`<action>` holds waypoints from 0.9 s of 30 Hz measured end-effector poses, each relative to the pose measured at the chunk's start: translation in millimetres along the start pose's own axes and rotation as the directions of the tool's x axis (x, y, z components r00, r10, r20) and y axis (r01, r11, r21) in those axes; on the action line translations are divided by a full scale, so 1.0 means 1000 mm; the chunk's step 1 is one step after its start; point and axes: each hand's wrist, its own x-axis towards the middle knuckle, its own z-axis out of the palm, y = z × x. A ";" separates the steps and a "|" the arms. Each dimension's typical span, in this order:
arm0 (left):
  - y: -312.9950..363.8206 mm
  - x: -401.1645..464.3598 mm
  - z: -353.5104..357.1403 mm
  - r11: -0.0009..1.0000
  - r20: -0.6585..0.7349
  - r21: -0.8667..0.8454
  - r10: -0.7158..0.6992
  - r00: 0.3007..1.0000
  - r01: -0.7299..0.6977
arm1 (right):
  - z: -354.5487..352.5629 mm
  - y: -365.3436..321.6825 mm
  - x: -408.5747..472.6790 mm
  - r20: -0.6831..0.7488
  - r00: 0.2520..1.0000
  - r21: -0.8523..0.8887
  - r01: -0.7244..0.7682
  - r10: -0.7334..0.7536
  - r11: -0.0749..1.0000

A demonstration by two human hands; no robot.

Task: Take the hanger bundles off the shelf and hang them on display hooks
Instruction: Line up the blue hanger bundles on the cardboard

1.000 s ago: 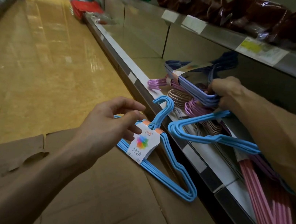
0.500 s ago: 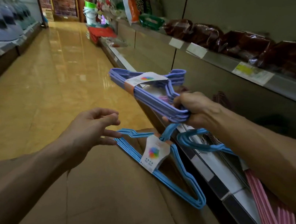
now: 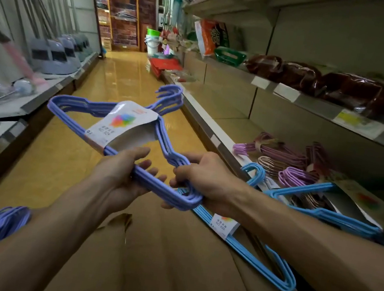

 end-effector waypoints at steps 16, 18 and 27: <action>0.004 0.003 -0.072 0.988 0.206 -0.148 0.080 0.975 -0.050 | 0.029 -0.009 0.009 0.066 0.998 0.247 -0.031 0.015 0.968; -0.001 -0.002 -0.075 0.995 0.227 -0.076 0.081 0.971 -0.065 | 0.017 -0.014 0.019 -0.008 0.997 0.416 -0.072 0.083 0.907; -0.002 -0.016 -0.100 0.998 0.342 0.029 0.040 0.939 -0.054 | -0.026 0.004 0.047 -0.203 0.975 0.450 0.013 0.089 0.893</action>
